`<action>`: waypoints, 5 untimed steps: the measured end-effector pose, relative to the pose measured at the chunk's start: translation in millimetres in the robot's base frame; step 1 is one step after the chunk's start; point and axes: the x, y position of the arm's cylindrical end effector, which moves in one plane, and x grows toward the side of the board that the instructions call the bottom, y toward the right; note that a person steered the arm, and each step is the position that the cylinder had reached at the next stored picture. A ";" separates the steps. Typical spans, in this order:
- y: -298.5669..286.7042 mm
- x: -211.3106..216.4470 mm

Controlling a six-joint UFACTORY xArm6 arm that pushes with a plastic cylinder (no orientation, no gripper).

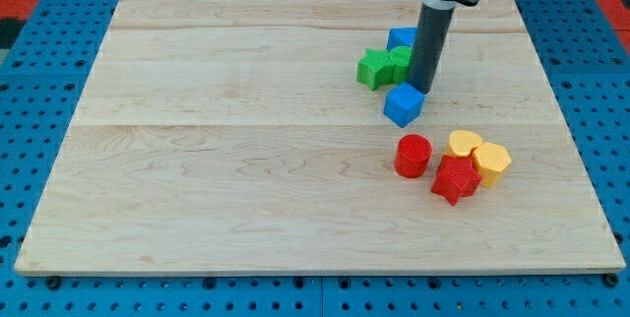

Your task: Move blue cube to the group of blocks

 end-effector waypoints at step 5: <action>-45.7 66.8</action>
